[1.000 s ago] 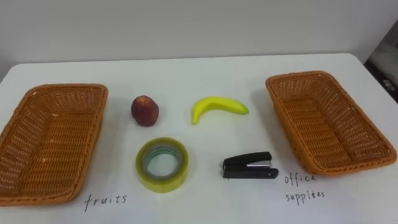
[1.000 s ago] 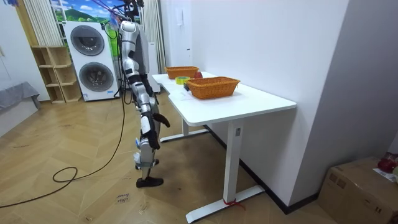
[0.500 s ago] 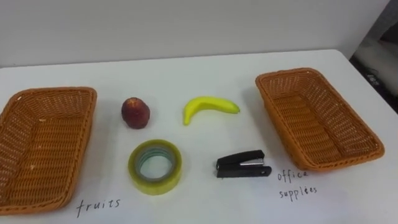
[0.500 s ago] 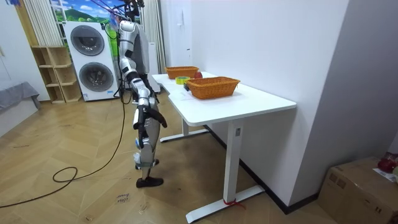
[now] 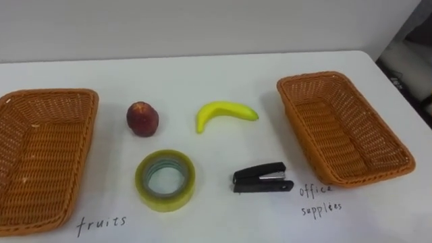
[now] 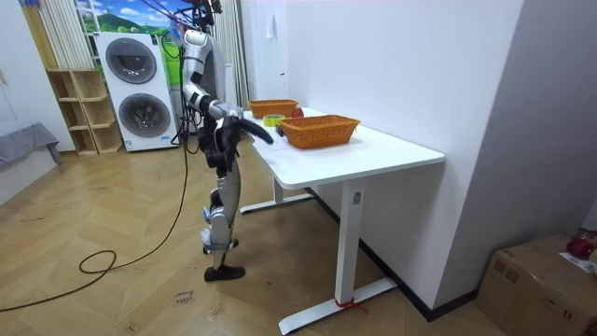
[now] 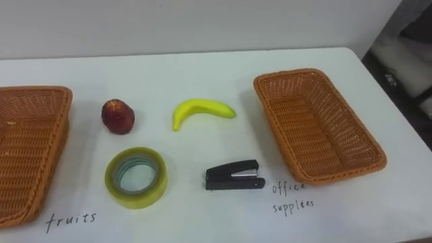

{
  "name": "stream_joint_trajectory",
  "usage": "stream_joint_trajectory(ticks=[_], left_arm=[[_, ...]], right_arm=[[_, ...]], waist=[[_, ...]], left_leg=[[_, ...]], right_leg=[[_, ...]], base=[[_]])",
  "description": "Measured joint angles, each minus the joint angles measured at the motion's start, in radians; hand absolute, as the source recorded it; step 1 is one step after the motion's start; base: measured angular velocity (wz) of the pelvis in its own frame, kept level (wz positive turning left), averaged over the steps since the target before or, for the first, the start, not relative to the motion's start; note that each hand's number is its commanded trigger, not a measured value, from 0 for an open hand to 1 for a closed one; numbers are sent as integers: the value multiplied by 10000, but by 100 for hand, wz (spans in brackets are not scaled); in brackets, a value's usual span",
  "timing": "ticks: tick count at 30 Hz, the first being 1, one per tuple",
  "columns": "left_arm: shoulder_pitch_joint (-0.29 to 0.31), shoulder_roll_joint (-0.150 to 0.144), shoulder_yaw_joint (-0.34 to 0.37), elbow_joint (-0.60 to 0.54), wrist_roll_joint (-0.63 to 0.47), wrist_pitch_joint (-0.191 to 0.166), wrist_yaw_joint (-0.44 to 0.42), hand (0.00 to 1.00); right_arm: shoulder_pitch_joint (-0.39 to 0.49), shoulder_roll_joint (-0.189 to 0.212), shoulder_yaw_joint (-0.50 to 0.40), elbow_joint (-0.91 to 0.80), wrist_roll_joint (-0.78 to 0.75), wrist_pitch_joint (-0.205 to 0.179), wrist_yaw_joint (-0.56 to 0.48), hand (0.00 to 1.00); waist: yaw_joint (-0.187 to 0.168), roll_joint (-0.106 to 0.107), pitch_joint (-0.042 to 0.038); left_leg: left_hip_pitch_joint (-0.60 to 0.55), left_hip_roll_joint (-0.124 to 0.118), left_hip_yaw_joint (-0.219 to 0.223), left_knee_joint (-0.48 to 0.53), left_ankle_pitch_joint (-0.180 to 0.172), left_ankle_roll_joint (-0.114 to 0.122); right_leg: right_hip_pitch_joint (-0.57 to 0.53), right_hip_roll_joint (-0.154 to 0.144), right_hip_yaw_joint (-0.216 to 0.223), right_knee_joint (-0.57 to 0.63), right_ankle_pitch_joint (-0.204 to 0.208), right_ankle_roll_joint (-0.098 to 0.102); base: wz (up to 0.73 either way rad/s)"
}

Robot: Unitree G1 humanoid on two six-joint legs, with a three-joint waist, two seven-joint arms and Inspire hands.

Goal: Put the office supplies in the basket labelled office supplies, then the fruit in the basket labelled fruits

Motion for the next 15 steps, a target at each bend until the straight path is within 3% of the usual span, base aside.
stream_joint_trajectory(ticks=[4, 11, 15], left_arm=[[-79, 6, -3, 37, 91, 2, 0, 0], [-134, 6, -176, 156, 169, 16, -85, 0], [-285, 60, -240, 276, 170, 92, -128, 0]], right_arm=[[-2, -379, 7, -1459, -1281, -315, -553, 0], [-380, -828, 16, -3000, -3394, -307, -646, 0], [-436, -1066, 29, -3971, -4954, -302, -496, 0]], waist=[[0, 59, -3], [10, 24, -22], [213, -127, -8]], left_leg=[[-95, 0, -59, -41, -1, -1], [-92, -2, -89, 6, 11, -5], [-53, 1, -112, 6, 21, -7]], right_leg=[[-54, 5, -28, 6, 1, -1], [-50, 5, -99, 10, 1, -1], [-19, 2, -135, 10, 1, -1]], base=[[3], [1], [2]])
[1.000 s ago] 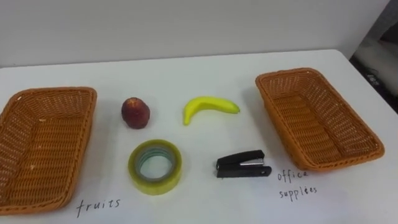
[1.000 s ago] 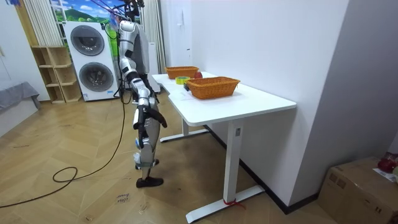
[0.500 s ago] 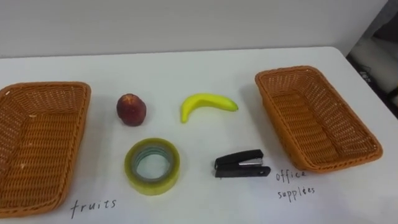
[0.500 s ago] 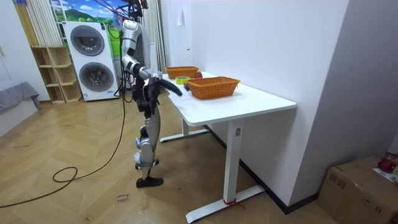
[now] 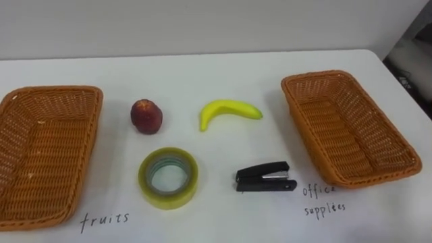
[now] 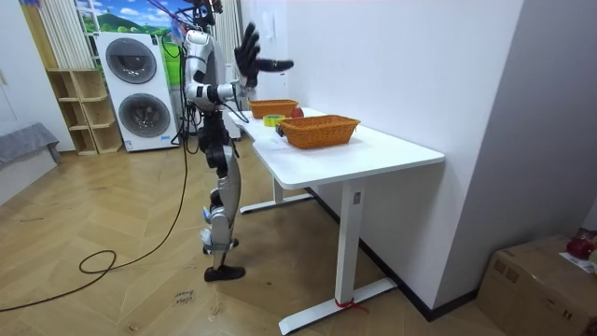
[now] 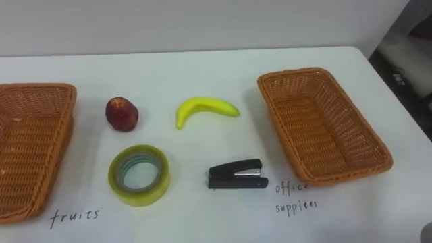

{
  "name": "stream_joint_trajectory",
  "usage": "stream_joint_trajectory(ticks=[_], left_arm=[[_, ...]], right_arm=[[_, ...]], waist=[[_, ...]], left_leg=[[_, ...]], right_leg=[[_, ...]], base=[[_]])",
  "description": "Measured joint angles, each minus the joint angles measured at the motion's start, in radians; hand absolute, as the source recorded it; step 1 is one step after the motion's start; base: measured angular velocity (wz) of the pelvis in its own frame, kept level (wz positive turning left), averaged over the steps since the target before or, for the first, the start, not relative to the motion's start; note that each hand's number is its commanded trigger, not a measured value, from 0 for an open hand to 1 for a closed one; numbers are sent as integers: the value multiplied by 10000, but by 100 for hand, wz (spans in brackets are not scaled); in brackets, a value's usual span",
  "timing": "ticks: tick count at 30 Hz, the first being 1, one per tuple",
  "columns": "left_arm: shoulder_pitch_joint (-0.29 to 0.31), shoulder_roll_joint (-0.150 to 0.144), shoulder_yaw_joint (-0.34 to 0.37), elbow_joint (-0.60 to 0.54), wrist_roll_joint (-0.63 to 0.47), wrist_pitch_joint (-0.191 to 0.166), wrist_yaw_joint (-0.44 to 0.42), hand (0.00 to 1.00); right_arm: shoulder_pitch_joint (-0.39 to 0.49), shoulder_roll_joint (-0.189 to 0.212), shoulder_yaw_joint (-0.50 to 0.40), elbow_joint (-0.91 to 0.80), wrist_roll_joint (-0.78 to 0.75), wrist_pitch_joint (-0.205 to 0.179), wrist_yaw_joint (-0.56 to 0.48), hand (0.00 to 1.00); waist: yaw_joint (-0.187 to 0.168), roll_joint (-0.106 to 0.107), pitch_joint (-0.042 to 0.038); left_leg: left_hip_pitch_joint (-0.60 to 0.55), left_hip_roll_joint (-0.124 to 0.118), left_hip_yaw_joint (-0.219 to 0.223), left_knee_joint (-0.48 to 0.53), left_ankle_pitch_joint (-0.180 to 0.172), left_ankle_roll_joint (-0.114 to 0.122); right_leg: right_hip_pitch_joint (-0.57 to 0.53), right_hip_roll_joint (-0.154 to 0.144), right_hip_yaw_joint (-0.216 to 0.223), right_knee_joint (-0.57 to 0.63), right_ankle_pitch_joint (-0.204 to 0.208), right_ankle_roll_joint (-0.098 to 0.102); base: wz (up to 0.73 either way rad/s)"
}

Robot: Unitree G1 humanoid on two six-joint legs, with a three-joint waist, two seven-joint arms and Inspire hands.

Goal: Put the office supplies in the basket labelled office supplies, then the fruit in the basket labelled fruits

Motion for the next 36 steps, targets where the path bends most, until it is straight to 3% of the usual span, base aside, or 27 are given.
stream_joint_trajectory(ticks=[4, 12, 16, 24, 32, 36], left_arm=[[-198, 120, -250, 357, -6, 112, -21, 0], [-181, 138, -261, 730, -10, 198, -91, 0], [-153, 156, -257, 843, 120, 386, -136, 0], [-351, 276, -263, 903, 210, 398, -174, 0], [-320, 384, -261, 938, 211, 402, -176, 0], [-329, 401, -331, 922, 213, 402, -336, 0]], right_arm=[[-63, -224, 113, -358, -1097, 38, 272, 0], [-1132, -886, 470, -1081, -1239, 182, 1180, 0], [-1322, -918, 472, -1094, -1234, 250, 1791, 0], [-1773, -1005, 942, -1427, -1234, 453, 2587, 0], [-2019, -1134, 1338, -1626, -1236, 451, 3072, 0], [-2018, -1430, 1682, -1784, -1183, 507, 3567, 0]], waist=[[142, -170, 21], [362, -276, 59], [365, -296, 61], [395, -224, 38], [501, -283, 6], [592, -288, 7]], left_leg=[[20, -1, -5, 0, 1, 0], [99, 19, -11, 1, -1, 1], [75, 19, -22, 23, 0, 1], [69, 21, -37, 17, 2, -1], [106, 17, -34, 27, 11, 4], [110, 15, -42, 59, 13, 7]], right_leg=[[24, -1, -1, 0, 1, -1], [24, -2, -42, 129, 3, -3], [17, -11, -73, 126, 3, -3], [19, -8, -73, 127, 3, -3], [32, -12, -78, 122, 3, -4], [41, -27, -119, 118, 3, -4]], base=[[0], [0], [0], [0], [0], [0]])
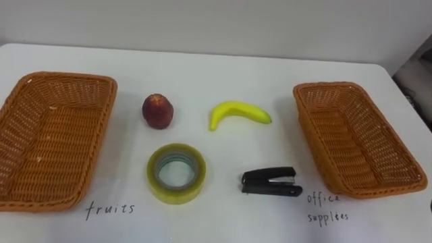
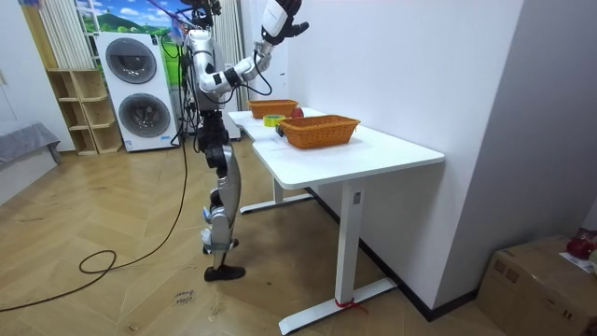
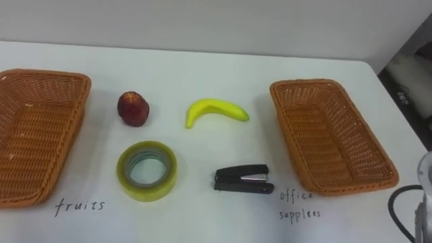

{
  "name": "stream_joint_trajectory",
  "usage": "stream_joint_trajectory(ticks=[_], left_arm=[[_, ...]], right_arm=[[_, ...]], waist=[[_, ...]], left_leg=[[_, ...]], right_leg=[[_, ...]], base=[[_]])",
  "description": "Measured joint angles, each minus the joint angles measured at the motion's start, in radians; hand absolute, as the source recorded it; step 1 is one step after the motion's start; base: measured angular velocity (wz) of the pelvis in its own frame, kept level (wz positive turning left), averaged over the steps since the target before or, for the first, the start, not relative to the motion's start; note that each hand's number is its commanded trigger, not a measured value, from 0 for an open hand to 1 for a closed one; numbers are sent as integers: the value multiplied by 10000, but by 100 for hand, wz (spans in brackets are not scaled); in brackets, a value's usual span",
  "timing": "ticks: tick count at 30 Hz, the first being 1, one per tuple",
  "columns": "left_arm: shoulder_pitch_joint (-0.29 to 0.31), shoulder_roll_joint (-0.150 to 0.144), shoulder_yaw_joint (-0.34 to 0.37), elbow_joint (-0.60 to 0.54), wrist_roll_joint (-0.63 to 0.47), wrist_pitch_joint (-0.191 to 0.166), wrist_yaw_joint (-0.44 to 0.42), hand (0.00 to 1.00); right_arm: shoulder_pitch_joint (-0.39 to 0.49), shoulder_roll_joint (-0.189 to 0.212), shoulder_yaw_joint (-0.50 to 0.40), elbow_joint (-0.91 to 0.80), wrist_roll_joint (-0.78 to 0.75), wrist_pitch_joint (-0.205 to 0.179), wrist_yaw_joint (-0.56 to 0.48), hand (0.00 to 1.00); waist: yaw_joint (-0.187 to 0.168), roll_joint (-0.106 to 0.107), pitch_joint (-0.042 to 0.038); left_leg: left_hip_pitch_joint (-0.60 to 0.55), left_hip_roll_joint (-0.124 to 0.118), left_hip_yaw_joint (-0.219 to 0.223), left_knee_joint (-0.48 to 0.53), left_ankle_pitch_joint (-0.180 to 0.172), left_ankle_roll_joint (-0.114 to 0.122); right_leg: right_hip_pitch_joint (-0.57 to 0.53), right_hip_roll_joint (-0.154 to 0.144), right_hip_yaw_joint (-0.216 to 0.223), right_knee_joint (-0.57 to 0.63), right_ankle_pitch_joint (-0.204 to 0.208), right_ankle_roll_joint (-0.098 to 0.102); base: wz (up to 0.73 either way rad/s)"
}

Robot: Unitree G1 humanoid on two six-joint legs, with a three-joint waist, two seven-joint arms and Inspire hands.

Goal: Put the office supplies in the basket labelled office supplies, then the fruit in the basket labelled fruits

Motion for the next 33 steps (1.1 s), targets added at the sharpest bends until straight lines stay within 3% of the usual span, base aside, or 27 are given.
stream_joint_trajectory(ticks=[4, 14, 17, 25, 33], left_arm=[[0, 0, 6, -8, 139, 9, -162, 0], [-154, 6, -122, -48, 684, 75, -234, 0], [-177, 5, -311, -148, 683, 82, -230, 0], [-186, 4, -426, -353, 811, 82, -163, 0], [-174, 11, -437, -398, 1527, 266, -243, 0]], right_arm=[[-21, -170, 62, -229, -1, 62, 638, 0], [5, -332, 977, -562, 14, 87, 1747, 0], [43, -332, 1459, -496, -41, 161, 2334, 0], [56, -329, 1979, -255, -391, 183, 3703, 0], [58, -327, 2780, -60, -1960, 772, 5058, 0]], waist=[[75, 37, 44], [76, 33, 40], [128, 46, 37], [300, 131, 11], [367, 69, 13]], left_leg=[[-35, 5, -44, 28, 0, -1], [-33, 11, -93, -31, 4, -8], [-24, 11, -102, -5, 4, -8], [-20, 4, -206, -12, 9, -10], [-65, 3, -248, 48, 24, -19]], right_leg=[[38, -2, -38, 1, 1, -2], [82, 4, -188, -5, 4, -5], [100, -16, -414, -8, 5, -4], [142, -19, -441, -32, 4, -4], [153, -21, -440, -26, 4, -5]], base=[[3], [1], [0], [3], [1]])
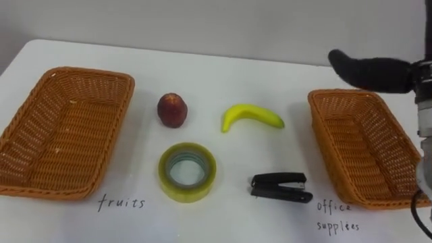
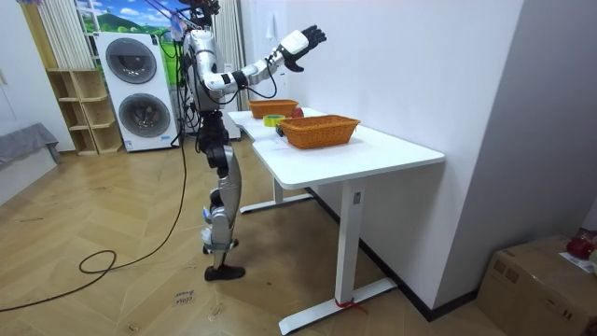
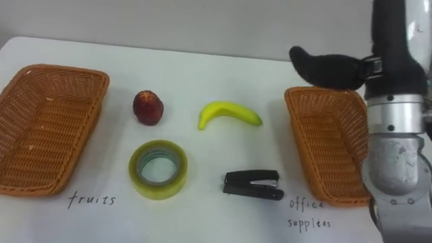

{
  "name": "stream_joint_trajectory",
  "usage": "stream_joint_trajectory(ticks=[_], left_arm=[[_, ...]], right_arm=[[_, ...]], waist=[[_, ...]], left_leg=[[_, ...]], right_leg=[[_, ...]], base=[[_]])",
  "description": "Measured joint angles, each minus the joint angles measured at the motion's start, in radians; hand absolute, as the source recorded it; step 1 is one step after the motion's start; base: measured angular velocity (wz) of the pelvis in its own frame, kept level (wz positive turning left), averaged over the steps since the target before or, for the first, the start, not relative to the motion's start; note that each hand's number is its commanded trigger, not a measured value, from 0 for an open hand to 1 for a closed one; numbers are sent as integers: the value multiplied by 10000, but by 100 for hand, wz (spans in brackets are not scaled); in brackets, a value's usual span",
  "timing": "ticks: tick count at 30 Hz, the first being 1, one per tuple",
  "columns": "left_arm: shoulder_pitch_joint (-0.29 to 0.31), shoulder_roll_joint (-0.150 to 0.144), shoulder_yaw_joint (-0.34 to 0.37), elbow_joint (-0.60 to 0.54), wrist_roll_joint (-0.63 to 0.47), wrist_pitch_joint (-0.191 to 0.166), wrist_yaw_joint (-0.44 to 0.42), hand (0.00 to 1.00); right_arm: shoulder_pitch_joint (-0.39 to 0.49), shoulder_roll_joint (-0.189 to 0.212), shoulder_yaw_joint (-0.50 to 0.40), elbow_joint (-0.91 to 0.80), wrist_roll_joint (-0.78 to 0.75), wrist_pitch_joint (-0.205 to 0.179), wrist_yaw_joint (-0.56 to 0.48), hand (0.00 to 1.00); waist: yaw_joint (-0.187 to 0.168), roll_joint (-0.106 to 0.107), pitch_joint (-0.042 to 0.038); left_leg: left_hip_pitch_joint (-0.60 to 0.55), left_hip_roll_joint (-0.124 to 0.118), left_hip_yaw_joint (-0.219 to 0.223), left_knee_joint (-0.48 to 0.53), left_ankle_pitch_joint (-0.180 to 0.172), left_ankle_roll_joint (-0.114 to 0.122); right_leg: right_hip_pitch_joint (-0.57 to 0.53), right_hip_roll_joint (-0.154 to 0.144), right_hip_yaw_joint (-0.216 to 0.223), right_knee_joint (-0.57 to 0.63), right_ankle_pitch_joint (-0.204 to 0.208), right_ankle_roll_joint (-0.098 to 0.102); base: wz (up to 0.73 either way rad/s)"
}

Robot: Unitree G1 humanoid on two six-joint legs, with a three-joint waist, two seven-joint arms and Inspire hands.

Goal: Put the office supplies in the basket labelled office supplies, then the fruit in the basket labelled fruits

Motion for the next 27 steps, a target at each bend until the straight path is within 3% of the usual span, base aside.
stream_joint_trajectory(ticks=[9, 16, 27], left_arm=[[-4, 5, -177, -1, 151, 19, -36, 0], [-36, 16, -223, -1, 151, 4, -223, 0], [-198, 19, -287, 9, 417, 132, -540, 0]], right_arm=[[72, 9, 356, 276, -624, 64, 943, 0], [470, 32, 691, 505, -758, 76, 1761, 0], [605, 104, 738, 850, -790, 348, 3073, 0]], waist=[[200, -105, -5], [266, -19, 54], [514, 16, 23]], left_leg=[[44, -17, -138, 73, -1, -2], [-20, -29, -234, 68, -2, -4], [-113, -35, -299, 112, -2, -4]], right_leg=[[151, -4, -53, -6, 2, -3], [153, -13, -121, 0, 2, -3], [101, -32, -234, 5, 3, -3]], base=[[5], [4], [1]])
